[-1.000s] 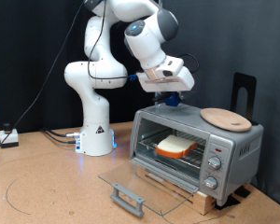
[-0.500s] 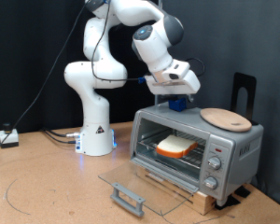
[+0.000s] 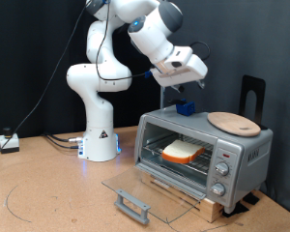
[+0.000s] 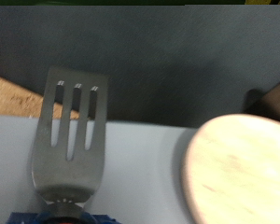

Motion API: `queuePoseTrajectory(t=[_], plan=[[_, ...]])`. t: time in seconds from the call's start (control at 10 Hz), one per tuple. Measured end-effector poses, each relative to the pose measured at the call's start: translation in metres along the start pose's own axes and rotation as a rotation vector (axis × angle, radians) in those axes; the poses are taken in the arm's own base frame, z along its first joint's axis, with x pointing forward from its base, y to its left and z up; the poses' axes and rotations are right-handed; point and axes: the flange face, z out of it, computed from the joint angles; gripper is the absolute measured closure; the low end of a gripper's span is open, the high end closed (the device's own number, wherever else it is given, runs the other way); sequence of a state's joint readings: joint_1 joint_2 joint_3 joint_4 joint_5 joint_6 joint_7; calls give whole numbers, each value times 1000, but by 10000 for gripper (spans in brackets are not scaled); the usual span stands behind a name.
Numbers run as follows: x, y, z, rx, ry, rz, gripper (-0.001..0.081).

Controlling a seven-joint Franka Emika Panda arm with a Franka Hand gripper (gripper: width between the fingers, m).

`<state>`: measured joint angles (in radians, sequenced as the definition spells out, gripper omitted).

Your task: Make a piece of toast with the oven

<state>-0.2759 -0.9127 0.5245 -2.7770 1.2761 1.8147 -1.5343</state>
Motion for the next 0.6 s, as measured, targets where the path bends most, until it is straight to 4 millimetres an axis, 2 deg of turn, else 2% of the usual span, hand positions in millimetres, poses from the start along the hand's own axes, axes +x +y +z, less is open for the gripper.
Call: queuePoseTrajectory(t=[0.1, 0.3, 0.6], plan=[[1, -1, -9, 5, 23, 1, -1], [-4, 4, -10, -21, 4, 8, -1], [-28, 36, -34, -159, -23, 71, -1]])
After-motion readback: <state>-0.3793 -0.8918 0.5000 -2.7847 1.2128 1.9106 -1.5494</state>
